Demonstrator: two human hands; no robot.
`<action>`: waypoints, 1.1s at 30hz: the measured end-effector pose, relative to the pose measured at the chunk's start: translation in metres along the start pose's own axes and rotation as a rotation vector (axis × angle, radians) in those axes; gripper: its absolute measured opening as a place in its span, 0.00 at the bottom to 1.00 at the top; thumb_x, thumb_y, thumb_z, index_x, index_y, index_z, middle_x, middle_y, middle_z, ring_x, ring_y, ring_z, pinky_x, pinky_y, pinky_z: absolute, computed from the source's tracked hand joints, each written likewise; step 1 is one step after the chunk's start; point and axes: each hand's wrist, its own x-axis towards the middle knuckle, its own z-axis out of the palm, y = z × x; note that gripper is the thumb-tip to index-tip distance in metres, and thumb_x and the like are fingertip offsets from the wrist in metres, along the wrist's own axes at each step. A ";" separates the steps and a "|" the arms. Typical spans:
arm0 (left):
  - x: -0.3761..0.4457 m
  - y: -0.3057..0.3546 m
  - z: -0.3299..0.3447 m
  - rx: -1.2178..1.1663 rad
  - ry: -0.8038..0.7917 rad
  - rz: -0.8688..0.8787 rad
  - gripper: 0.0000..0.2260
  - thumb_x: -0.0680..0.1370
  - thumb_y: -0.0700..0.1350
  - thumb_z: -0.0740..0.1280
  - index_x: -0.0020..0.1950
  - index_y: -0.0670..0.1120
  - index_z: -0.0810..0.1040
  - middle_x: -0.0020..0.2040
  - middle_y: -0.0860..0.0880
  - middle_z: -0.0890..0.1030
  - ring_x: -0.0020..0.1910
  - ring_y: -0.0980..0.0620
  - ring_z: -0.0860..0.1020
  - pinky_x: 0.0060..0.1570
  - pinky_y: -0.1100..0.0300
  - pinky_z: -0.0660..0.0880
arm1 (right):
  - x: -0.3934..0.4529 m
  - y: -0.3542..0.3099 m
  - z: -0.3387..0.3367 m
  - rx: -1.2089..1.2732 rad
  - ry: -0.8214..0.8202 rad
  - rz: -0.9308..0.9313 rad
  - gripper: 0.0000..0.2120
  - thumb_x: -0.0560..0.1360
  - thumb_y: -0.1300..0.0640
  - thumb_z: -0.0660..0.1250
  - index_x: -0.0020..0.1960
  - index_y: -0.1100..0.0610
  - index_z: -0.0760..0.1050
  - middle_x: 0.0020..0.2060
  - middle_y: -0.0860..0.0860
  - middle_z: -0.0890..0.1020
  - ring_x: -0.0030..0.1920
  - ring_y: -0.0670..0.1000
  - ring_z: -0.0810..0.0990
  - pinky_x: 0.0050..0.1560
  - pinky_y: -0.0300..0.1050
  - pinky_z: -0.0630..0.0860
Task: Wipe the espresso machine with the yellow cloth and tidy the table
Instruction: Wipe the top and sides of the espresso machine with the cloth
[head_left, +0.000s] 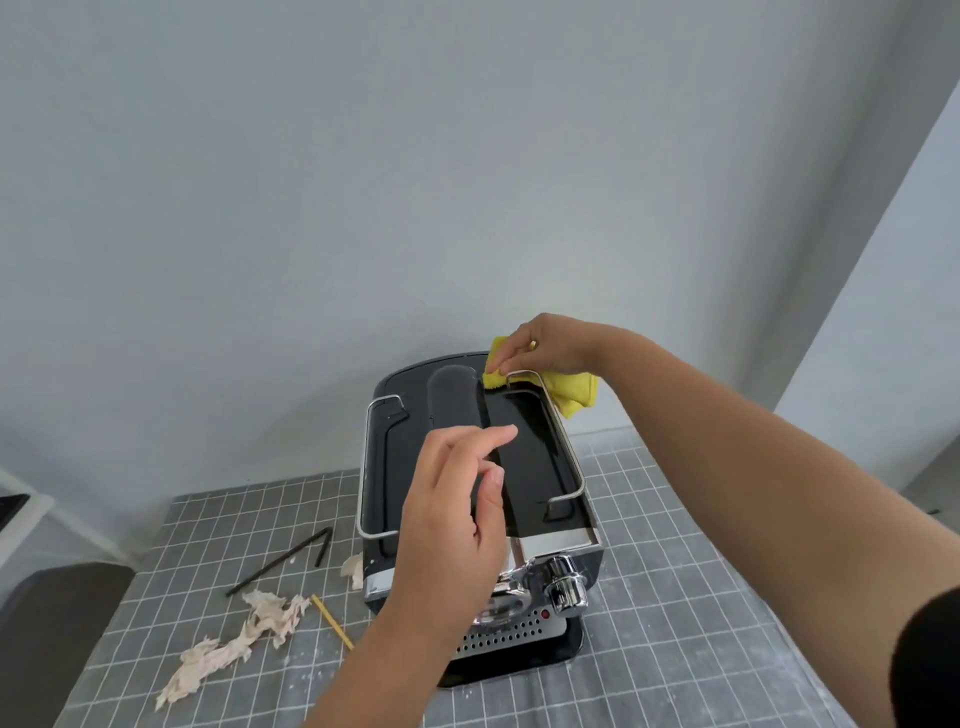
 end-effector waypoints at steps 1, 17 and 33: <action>0.003 -0.001 0.000 0.011 0.007 -0.006 0.17 0.77 0.31 0.64 0.62 0.46 0.77 0.54 0.52 0.73 0.47 0.59 0.76 0.49 0.72 0.71 | 0.005 -0.005 -0.002 -0.038 -0.035 -0.015 0.07 0.74 0.55 0.71 0.49 0.44 0.83 0.36 0.38 0.80 0.43 0.39 0.76 0.49 0.31 0.69; 0.005 -0.010 0.006 0.167 0.078 -0.014 0.11 0.77 0.38 0.65 0.57 0.47 0.80 0.51 0.52 0.76 0.50 0.53 0.74 0.53 0.66 0.68 | 0.030 -0.029 0.010 -0.247 0.133 -0.005 0.06 0.70 0.55 0.71 0.47 0.52 0.83 0.31 0.42 0.75 0.34 0.40 0.71 0.34 0.35 0.67; 0.004 -0.011 0.006 0.140 0.091 -0.029 0.13 0.76 0.34 0.66 0.54 0.48 0.81 0.49 0.55 0.76 0.49 0.54 0.73 0.47 0.62 0.71 | 0.066 -0.062 0.017 -0.325 -0.049 -0.111 0.05 0.71 0.54 0.71 0.45 0.47 0.83 0.34 0.45 0.75 0.38 0.45 0.73 0.41 0.39 0.70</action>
